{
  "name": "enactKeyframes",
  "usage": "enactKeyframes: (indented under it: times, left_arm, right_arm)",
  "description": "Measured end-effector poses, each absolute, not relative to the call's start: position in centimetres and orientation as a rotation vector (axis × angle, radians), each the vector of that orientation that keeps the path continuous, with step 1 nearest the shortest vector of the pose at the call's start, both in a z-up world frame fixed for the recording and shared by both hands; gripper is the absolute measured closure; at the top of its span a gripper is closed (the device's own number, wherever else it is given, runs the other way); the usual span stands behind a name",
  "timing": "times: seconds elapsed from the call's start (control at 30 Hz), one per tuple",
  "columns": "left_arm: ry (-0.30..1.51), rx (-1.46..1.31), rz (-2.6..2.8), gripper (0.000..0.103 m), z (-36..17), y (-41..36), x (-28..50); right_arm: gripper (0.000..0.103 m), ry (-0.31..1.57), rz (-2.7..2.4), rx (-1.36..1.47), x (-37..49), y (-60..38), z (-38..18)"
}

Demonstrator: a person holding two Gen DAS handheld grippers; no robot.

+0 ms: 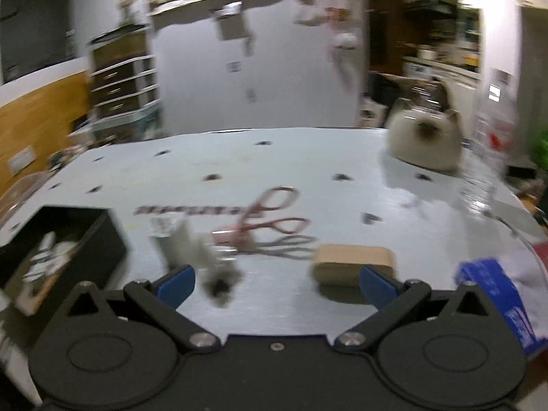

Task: Organize rigid objects
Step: 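Withdraw the right gripper from the box toward the oval wooden piece, then close the right gripper on the oval light wooden piece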

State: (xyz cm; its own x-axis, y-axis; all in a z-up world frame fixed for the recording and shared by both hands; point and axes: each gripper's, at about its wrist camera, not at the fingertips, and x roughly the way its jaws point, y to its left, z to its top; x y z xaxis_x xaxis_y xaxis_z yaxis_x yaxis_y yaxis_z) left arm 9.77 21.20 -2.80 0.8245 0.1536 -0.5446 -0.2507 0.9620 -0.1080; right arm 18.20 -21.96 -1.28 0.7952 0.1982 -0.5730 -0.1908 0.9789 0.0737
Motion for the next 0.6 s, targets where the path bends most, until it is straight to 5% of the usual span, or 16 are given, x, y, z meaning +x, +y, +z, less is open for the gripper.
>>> enactKeyframes:
  times: [0.6]
  left_arm:
    - [0.562,-0.178,0.216,0.097,-2.8,21.2,9.8]
  right_arm:
    - [0.000,0.693,0.035,0.109,27.3,-26.2,-6.3]
